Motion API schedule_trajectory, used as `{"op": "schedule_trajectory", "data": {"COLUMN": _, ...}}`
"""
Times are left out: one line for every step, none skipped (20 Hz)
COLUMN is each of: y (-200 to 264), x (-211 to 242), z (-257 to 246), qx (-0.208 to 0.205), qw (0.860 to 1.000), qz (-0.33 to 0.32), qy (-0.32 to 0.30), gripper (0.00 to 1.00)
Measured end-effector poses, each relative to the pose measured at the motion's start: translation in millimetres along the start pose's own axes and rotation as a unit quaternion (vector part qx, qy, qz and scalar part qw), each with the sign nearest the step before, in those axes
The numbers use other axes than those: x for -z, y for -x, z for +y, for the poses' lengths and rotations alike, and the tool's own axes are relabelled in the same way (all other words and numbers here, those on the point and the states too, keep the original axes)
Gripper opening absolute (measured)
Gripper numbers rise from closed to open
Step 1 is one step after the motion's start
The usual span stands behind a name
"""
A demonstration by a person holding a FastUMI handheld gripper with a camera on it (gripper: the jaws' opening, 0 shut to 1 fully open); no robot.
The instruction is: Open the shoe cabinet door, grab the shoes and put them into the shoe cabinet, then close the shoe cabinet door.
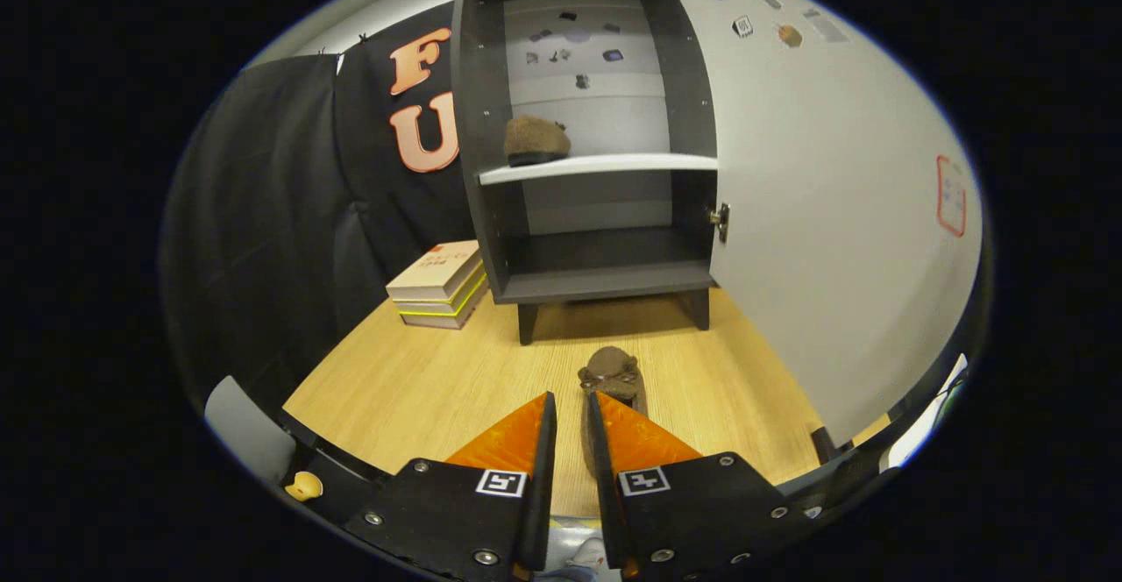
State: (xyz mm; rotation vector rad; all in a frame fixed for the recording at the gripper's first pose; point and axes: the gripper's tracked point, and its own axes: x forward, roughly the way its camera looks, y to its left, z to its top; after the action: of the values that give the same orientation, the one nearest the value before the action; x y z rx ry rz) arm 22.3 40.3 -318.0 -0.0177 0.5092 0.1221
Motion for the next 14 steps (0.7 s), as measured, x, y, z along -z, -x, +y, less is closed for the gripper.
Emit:
{"op": "schedule_trajectory", "data": {"y": -19.2, "x": 10.5, "z": -1.8, "qx": -0.002, "qw": 1.0, "qz": 0.013, "qy": -0.006, "gripper": 0.24}}
{"op": "schedule_trajectory", "data": {"y": -34.6, "x": 22.0, "z": -4.2, "qx": -0.006, "qw": 0.999, "qz": 0.03, "qy": -0.017, "gripper": 0.24}}
{"op": "schedule_trajectory", "data": {"y": -49.4, "x": 32.7, "z": -5.8, "qx": -0.011, "qw": 0.999, "qz": 0.043, "qy": -0.029, "gripper": 0.25}}
{"op": "schedule_trajectory", "data": {"y": -63.2, "x": 40.4, "z": -7.7, "qx": -0.012, "qw": 0.998, "qz": 0.052, "qy": -0.036, "gripper": 0.25}}
{"op": "schedule_trajectory", "data": {"y": -76.1, "x": 46.8, "z": -9.8, "qx": -0.011, "qw": 0.997, "qz": 0.063, "qy": -0.036, "gripper": 0.25}}
{"op": "schedule_trajectory", "data": {"y": -87.6, "x": 53.3, "z": -13.4, "qx": -0.009, "qw": 0.997, "qz": 0.073, "qy": -0.028, "gripper": 0.25}}
{"op": "schedule_trajectory", "data": {"y": -96.3, "x": 59.4, "z": -14.1, "qx": -0.01, "qw": 0.996, "qz": 0.085, "qy": -0.021, "gripper": 0.25}}
{"op": "schedule_trajectory", "data": {"y": -103.6, "x": 62.4, "z": -13.2, "qx": -0.014, "qw": 0.995, "qz": 0.093, "qy": -0.022, "gripper": 0.26}}
{"op": "schedule_trajectory", "data": {"y": -110.6, "x": 66.4, "z": -9.8, "qx": -0.02, "qw": 0.994, "qz": 0.102, "qy": -0.028, "gripper": 0.26}}
{"op": "schedule_trajectory", "data": {"y": -117.4, "x": 72.5, "z": -9.1, "qx": -0.02, "qw": 0.993, "qz": 0.112, "qy": -0.029, "gripper": 0.27}}
{"op": "schedule_trajectory", "data": {"y": -125.6, "x": 77.6, "z": -10.2, "qx": -0.019, "qw": 0.993, "qz": 0.115, "qy": -0.027, "gripper": 0.27}}
{"op": "schedule_trajectory", "data": {"y": -134.8, "x": 83.9, "z": -9.4, "qx": -0.016, "qw": 0.992, "qz": 0.123, "qy": -0.025, "gripper": 0.27}}
{"op": "schedule_trajectory", "data": {"y": -142.1, "x": 87.1, "z": -6.2, "qx": -0.019, "qw": 0.991, "qz": 0.126, "qy": -0.029, "gripper": 0.27}}
{"op": "schedule_trajectory", "data": {"y": -149.1, "x": 89.0, "z": -4.8, "qx": -0.021, "qw": 0.991, "qz": 0.13, "qy": -0.034, "gripper": 0.28}}
